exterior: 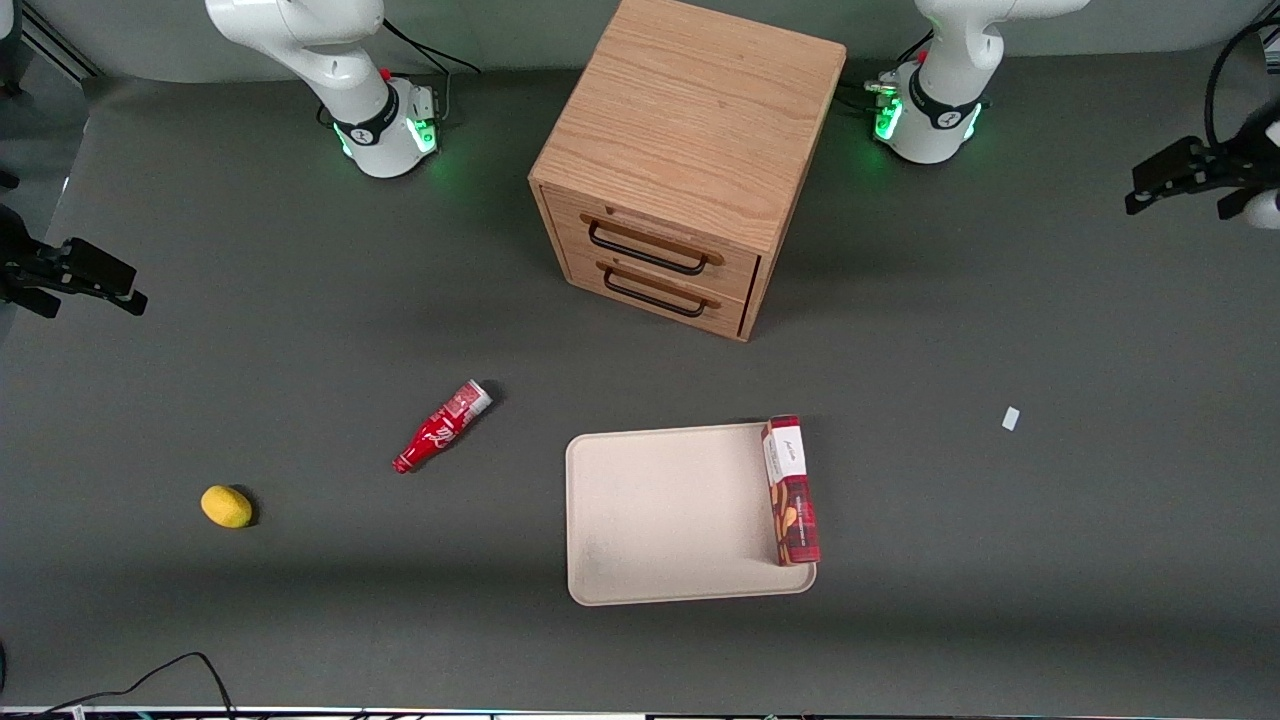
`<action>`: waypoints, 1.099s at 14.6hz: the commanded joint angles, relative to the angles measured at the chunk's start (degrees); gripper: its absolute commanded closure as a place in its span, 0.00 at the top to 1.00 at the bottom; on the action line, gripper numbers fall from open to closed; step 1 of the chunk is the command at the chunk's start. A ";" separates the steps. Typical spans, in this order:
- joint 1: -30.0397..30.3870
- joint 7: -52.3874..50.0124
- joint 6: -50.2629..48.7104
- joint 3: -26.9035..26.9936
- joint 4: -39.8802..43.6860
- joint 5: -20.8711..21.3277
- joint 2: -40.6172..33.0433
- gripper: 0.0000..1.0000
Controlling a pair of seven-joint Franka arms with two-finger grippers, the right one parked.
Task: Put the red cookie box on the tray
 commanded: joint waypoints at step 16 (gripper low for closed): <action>-0.92 0.59 -11.39 -2.82 20.19 0.39 12.16 1.00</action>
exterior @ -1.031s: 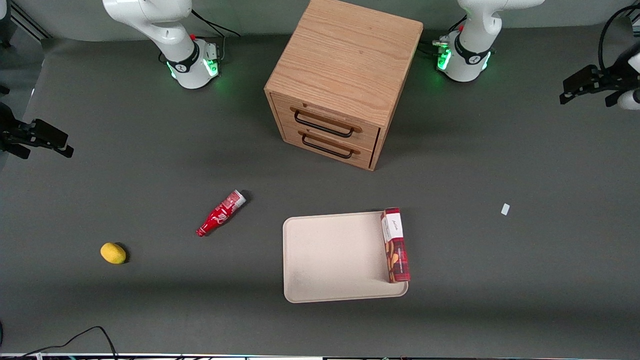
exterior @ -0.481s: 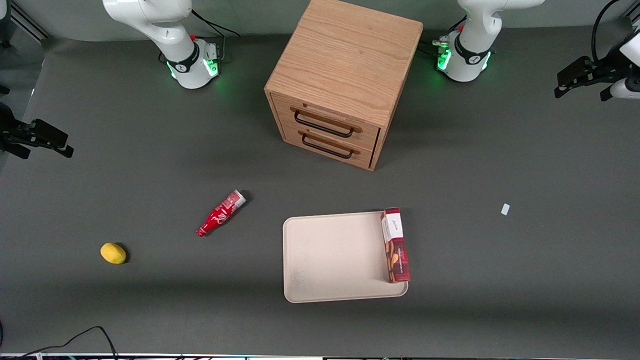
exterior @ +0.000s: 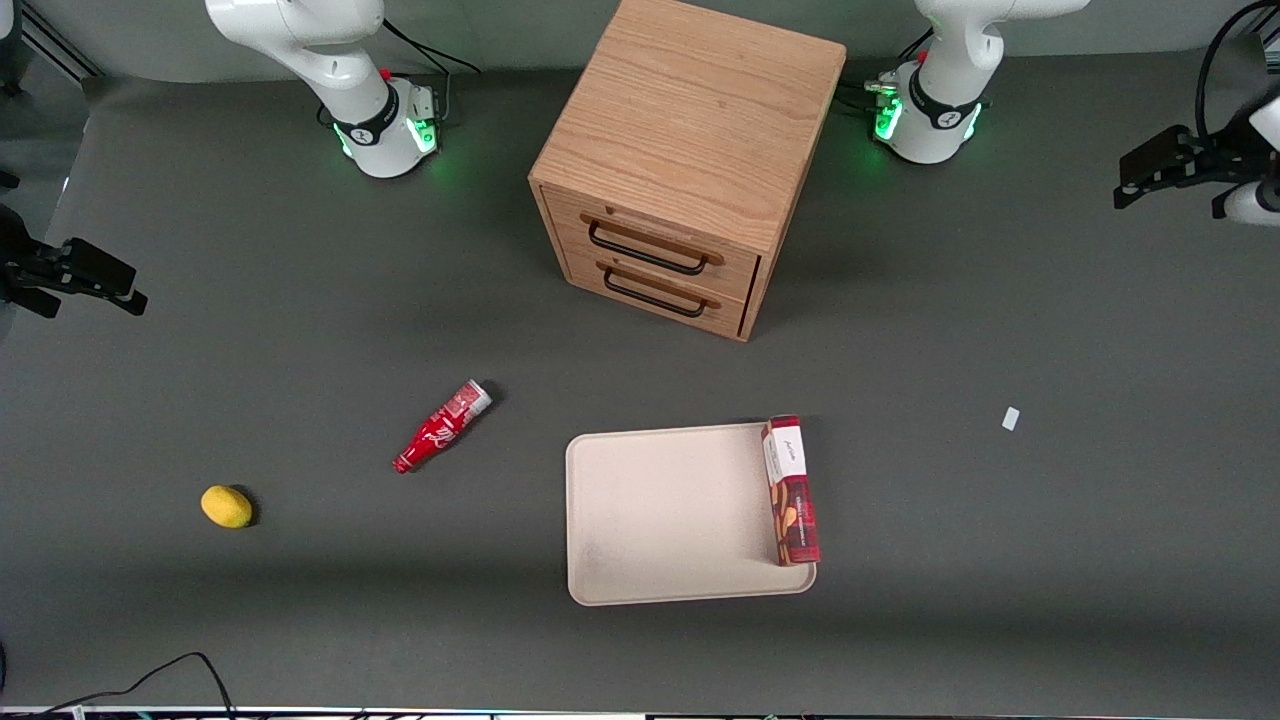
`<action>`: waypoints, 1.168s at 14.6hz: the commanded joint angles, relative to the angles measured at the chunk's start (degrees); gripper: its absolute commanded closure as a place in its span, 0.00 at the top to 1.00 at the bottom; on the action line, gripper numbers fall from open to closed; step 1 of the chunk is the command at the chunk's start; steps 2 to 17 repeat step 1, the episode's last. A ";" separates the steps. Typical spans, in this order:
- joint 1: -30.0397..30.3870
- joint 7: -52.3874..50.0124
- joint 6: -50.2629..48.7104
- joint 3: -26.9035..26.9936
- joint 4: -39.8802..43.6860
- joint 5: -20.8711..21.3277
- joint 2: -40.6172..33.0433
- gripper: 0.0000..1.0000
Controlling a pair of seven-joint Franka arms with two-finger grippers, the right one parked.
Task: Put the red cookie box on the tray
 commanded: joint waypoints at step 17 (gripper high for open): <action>-0.47 0.60 -2.95 0.34 4.11 0.38 2.27 1.00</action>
